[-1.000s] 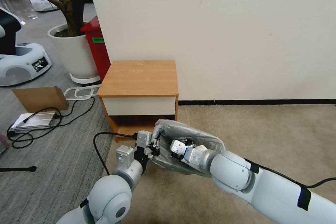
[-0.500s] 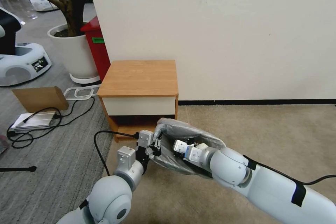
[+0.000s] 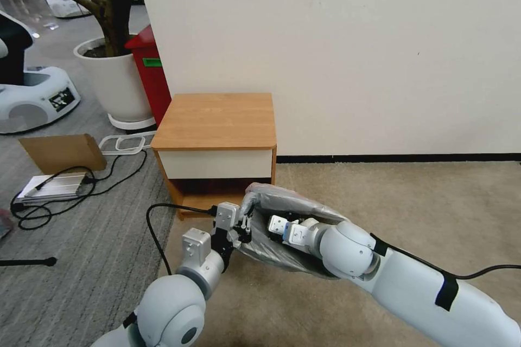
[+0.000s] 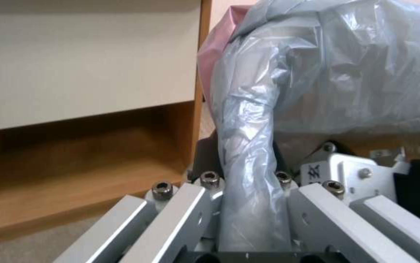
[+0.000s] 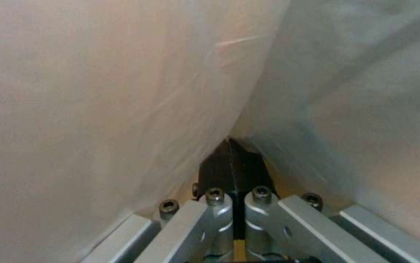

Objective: Pick up the garbage bag from the table and place it over the trash can.

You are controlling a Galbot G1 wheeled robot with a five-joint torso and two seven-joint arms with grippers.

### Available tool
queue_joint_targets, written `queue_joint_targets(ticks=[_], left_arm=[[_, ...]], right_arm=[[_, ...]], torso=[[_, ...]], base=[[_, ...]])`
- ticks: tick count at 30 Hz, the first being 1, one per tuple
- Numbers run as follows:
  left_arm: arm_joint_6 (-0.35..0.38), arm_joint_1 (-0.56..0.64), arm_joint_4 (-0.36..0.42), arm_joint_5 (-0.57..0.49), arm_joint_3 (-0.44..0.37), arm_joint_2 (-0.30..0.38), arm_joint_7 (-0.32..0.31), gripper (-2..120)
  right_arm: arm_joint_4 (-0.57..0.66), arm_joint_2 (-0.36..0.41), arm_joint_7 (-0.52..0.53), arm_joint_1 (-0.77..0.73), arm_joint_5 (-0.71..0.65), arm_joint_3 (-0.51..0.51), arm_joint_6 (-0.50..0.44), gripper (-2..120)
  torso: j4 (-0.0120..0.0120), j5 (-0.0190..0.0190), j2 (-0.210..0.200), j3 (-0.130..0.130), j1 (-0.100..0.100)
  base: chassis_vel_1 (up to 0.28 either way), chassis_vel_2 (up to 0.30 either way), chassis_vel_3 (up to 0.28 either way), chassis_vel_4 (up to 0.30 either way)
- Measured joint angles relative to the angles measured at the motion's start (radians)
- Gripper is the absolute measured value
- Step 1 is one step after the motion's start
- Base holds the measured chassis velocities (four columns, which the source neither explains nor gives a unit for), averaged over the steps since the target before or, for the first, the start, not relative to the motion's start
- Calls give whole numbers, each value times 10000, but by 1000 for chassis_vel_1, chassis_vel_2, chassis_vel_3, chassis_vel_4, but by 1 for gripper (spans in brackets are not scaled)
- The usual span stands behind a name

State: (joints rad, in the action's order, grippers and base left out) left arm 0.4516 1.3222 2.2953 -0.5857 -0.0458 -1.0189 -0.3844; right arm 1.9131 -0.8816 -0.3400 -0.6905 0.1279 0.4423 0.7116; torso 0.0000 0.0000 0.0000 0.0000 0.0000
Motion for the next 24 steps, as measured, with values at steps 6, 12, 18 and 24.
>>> queue_joint_targets(ticks=[6,12,18,24], left_arm=[[0,93,90,-8,-6,-10,-5,3],[0,161,157,-17,-20,-43,-9,3],[-13,172,-151,-237,-111,-138,-48,3],[-32,-19,-592,-524,-140,-234,-243,3]], right_arm=[[-193,-57,35,-56,47,55,0,0],[-242,-64,54,-65,50,97,-1,0],[210,71,160,-157,-576,-164,-7,0],[984,477,577,-348,-1739,-218,-17,0]], torso=[[0,0,-1,0,0],[0,0,0,0,0],[0,0,0,0,0],[0,-1,0,0,0]], base=[[0,0,0,0],[0,0,0,0],[0,0,0,0],[0,0,0,0]])
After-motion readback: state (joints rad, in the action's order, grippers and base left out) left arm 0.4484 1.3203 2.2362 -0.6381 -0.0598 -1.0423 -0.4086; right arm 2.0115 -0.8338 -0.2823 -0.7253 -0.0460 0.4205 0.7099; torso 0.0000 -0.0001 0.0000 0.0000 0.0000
